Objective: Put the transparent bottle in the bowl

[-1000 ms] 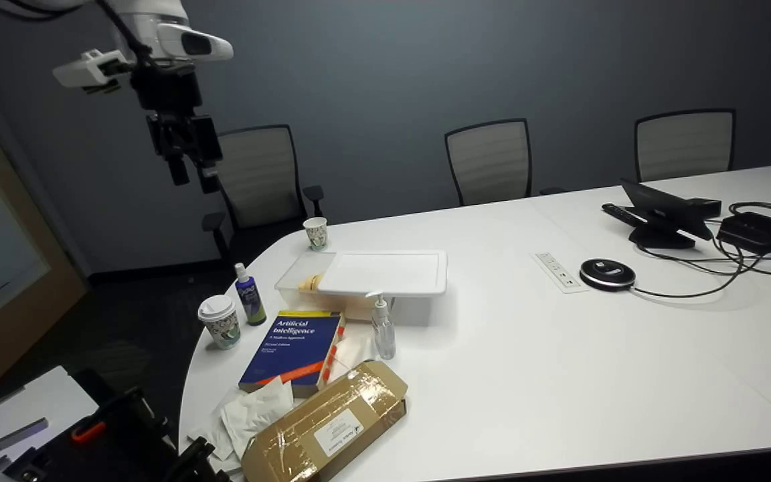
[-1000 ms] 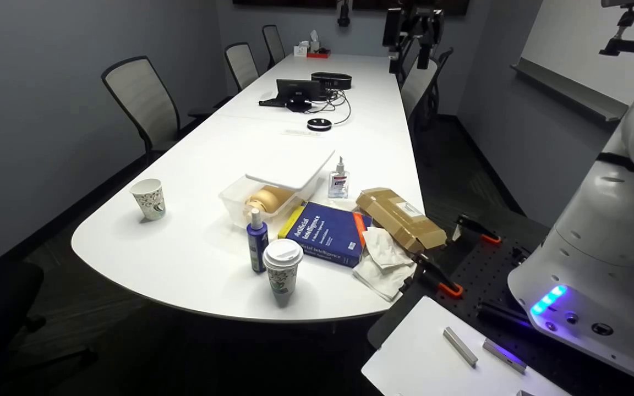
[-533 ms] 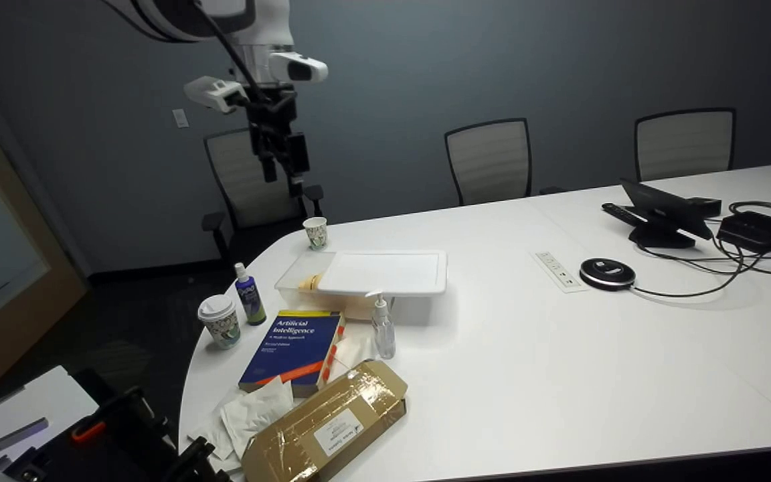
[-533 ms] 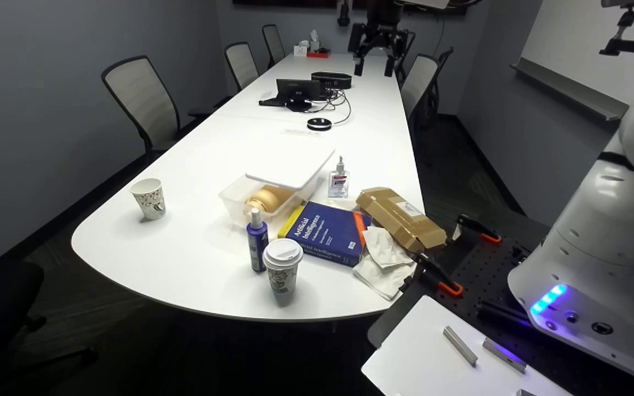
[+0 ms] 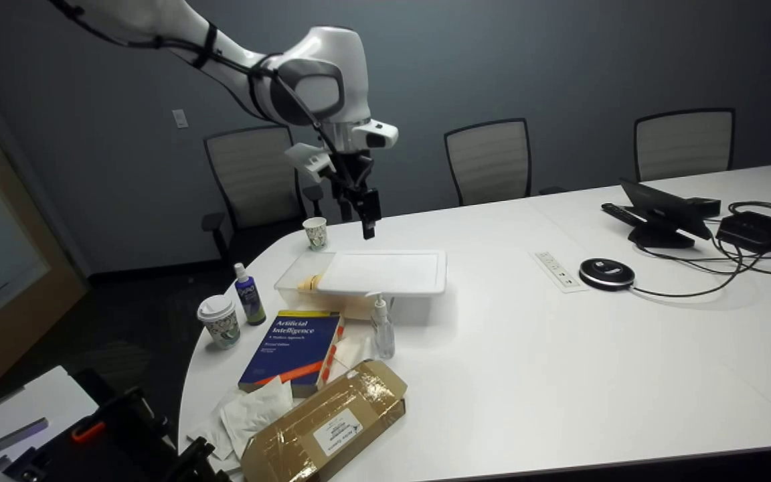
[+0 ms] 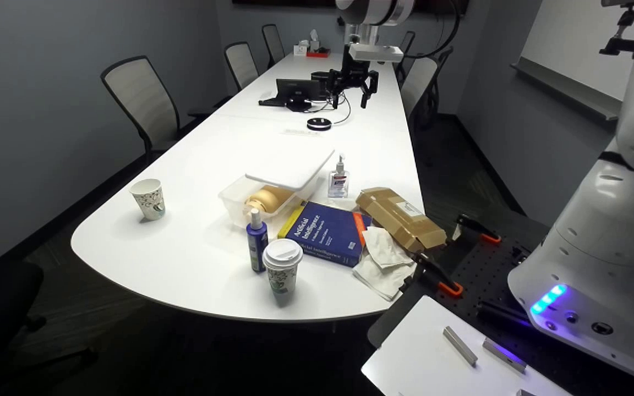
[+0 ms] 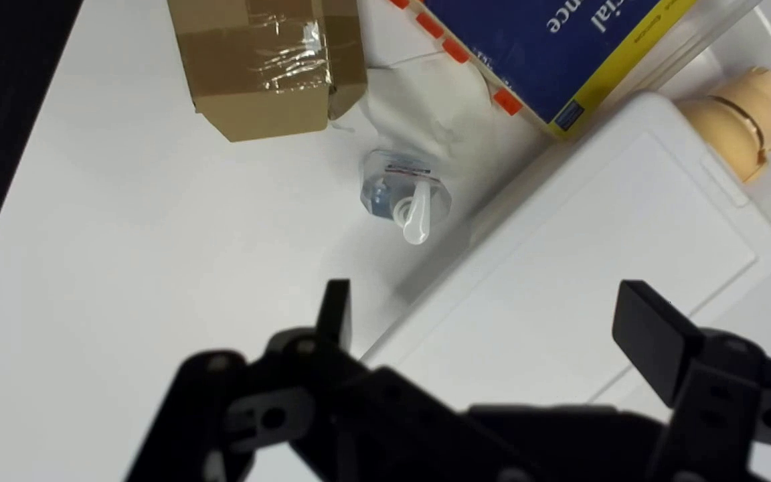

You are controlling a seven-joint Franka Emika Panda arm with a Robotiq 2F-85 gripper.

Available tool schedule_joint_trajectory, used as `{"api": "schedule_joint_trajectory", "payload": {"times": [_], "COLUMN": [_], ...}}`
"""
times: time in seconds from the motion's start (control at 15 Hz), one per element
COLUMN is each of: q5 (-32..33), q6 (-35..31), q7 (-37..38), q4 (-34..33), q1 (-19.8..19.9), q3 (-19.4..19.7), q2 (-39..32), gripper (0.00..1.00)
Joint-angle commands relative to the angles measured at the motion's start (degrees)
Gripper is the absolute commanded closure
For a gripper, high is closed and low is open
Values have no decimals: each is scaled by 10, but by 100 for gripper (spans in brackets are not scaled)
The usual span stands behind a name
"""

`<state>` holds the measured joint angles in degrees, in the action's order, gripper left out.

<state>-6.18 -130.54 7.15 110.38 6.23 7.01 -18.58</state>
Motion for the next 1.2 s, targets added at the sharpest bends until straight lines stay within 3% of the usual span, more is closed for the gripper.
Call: {"api": "schedule_joint_trajectory", "payload": {"times": [0.0,0.47,1.13], "q5": [-19,-35,-60], "q6": [-39,-77,-77], "q7": [42,91,95], "q4": [-45,-63,-86], "q1": [4,8,16], "q3": [-2,3,-6], "q2": [-72,-150,-210], "gripper": [0,0,0]}}
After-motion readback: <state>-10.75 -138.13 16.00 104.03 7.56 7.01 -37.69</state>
